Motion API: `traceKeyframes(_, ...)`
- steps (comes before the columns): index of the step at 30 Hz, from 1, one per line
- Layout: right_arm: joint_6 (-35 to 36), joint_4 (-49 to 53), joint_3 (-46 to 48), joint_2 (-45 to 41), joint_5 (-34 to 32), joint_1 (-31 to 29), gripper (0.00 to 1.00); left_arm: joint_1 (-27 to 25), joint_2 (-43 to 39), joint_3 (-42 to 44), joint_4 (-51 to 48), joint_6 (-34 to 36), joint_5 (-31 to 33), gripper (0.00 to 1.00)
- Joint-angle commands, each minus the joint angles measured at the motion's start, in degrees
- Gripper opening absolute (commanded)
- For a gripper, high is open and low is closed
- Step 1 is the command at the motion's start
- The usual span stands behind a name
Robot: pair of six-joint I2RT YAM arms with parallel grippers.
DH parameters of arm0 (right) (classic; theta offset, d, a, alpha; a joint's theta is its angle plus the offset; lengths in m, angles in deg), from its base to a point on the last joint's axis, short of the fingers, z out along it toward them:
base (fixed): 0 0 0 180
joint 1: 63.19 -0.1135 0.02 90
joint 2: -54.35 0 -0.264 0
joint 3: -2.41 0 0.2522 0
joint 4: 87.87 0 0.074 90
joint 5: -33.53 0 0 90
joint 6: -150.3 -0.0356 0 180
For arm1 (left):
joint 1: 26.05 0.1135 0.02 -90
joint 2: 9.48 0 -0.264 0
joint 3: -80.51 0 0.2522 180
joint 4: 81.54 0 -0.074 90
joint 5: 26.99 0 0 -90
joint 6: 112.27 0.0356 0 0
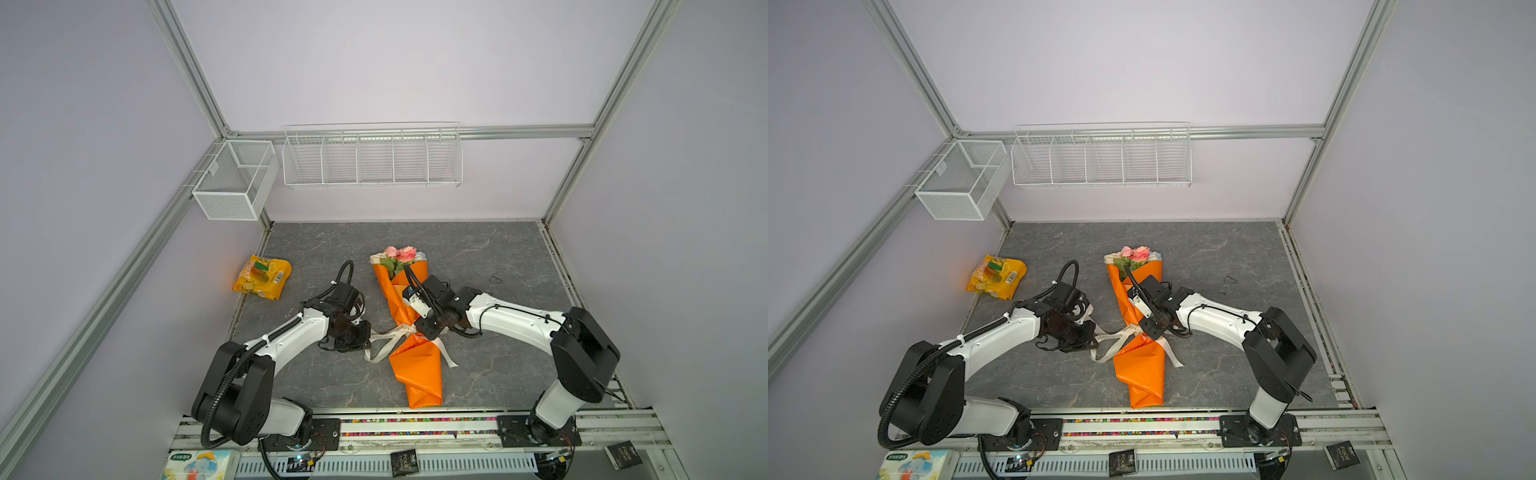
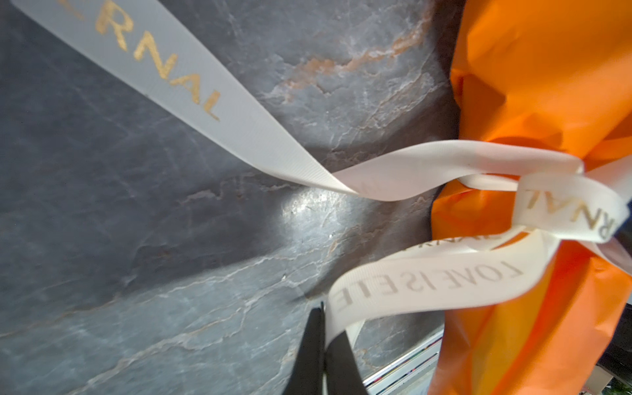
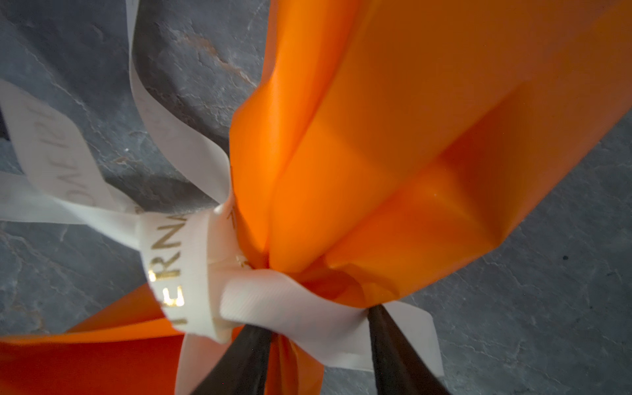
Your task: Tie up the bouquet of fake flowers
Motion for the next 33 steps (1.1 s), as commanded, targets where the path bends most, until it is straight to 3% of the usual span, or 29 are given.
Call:
traceKeyframes(1,1.9,-1.3,1.2,0.6,-1.3,-0.5,0.49,0.3,-0.3,-2.1,-1.0,0.9,-0.4,0.0)
traceKeyframes(6,0.7,-0.2,0.2,0.4,-6.3,-0.6,0.13,0.3,-0.6,-2.5,-1.7,1.0,1.2,0.0)
traceKeyframes(8,0.2,-1.4,1.7,-2.7,-6.2,-0.2,0.07,0.3,-0.9,-2.2,-1.6,0.6,1.7,0.0)
traceKeyframes(13,-2.2,0.2,3.2,-5.7,-1.7,2.1,0.06,0.3,-0.3,-0.9,0.8,0.0,-1.7,0.0)
traceKeyframes(20,-4.3,10.5,-2.5,-2.6,-3.9,3.0,0.06,0.3,-0.2,-0.7,0.9,0.3,-1.6,0.0)
traceKeyframes(22,-4.3,10.7,-2.1,-2.1,-6.6,3.1,0.06,0.3,0.1,-0.8,1.2,0.3,-1.6,0.0)
traceKeyframes(26,-6.0,10.8,-1.6,-0.7,-5.8,4.1,0.06,0.3,0.6,-0.4,0.0,0.3,-0.7,0.0)
traceKeyframes(33,-9.5,9.9,-0.1,1.5,-7.0,6.9,0.06,0.3,1.0,4.3,3.1,-5.5,-0.1,0.0)
